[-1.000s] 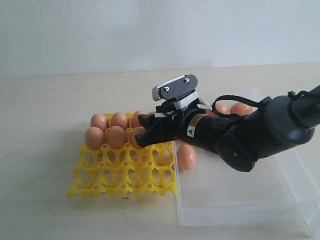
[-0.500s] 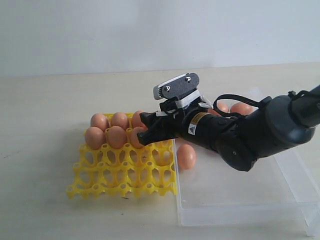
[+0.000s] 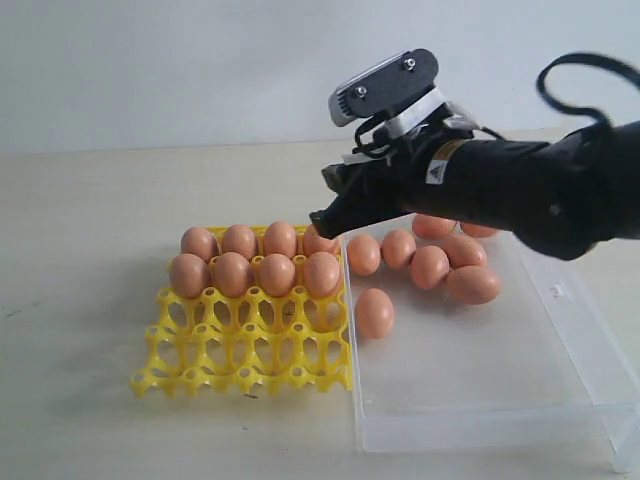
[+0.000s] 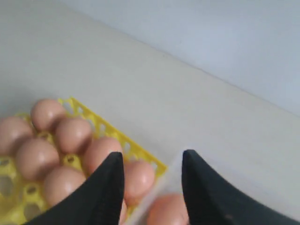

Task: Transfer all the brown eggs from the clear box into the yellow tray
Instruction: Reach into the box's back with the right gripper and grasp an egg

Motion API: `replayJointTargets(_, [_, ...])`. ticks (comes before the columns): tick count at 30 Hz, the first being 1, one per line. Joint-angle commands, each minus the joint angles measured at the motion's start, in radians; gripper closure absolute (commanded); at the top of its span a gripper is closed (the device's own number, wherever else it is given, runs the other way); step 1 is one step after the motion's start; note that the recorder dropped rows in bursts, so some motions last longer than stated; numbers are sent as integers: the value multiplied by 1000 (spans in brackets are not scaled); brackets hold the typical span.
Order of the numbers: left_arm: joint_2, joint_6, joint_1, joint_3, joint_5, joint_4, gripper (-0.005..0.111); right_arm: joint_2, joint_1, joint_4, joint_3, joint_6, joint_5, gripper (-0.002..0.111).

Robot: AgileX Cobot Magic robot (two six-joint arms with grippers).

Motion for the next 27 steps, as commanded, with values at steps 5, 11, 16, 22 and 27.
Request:
replayJointTargets(5, [-6,-5,-5,-4,-14,-6,107,-71,-138,-33,-21,-34,554,69])
replayJointTargets(11, [-6,-5,-5,-4,-14,-6,107,-16,-177,-131,-90,25,883,69])
replayJointTargets(16, [-6,-5,-5,-4,-14,-6,107,56,-178,-137,-144,34,868,66])
replayJointTargets(22, [-6,-5,-5,-4,-14,-6,107,138,-178,-215,-219,34,854,46])
replayJointTargets(27, [-6,-5,-5,-4,-14,-6,107,202,-178,-300,-262,34,853,43])
